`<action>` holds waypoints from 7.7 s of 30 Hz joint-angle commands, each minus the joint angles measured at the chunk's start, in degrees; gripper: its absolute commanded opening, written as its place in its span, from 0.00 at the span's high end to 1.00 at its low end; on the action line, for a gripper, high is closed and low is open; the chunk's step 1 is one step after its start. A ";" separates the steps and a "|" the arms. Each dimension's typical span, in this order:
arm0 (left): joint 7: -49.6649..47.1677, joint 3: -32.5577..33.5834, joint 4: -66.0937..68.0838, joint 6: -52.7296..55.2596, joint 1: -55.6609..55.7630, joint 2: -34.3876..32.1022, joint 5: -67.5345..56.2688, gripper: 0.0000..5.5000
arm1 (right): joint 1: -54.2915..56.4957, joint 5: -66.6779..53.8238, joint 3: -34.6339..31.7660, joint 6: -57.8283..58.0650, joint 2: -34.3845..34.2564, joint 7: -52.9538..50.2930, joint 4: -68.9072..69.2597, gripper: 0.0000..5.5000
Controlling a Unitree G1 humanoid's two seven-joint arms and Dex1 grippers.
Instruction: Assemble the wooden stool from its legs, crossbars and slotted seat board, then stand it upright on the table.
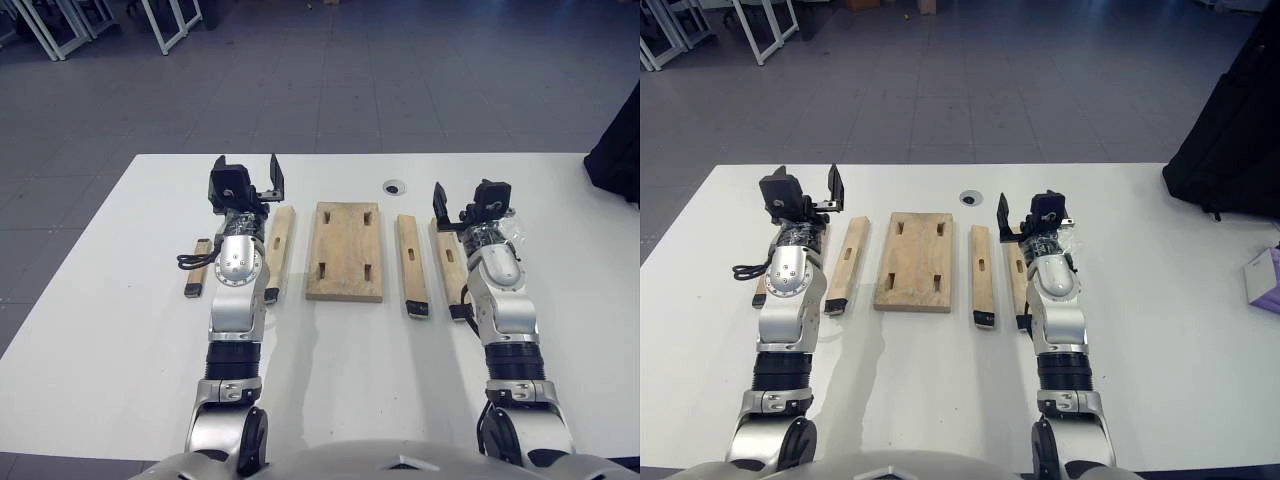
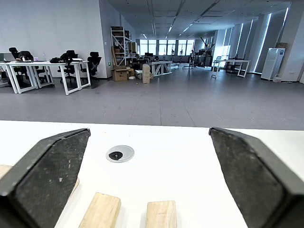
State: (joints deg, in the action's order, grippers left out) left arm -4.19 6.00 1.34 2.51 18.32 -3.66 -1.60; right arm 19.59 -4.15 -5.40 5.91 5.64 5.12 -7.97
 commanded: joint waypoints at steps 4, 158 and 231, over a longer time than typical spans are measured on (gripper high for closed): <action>-0.35 -1.15 -0.21 1.68 0.07 -1.15 2.92 0.20 | 0.74 0.45 0.75 0.83 0.68 0.31 -0.01 0.16; 9.03 14.12 -15.37 31.44 2.17 -12.31 -45.51 0.92 | -6.48 -6.07 13.76 16.38 7.35 20.75 20.26 0.33; 8.78 3.41 -9.29 30.17 -17.81 -10.87 -11.11 0.92 | -8.19 -4.55 12.95 22.15 6.51 14.38 19.26 0.15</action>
State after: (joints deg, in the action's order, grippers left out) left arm 4.29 10.92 -11.37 27.42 4.26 -15.97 -12.69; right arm 11.48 -9.11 7.11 27.62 11.86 19.30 10.67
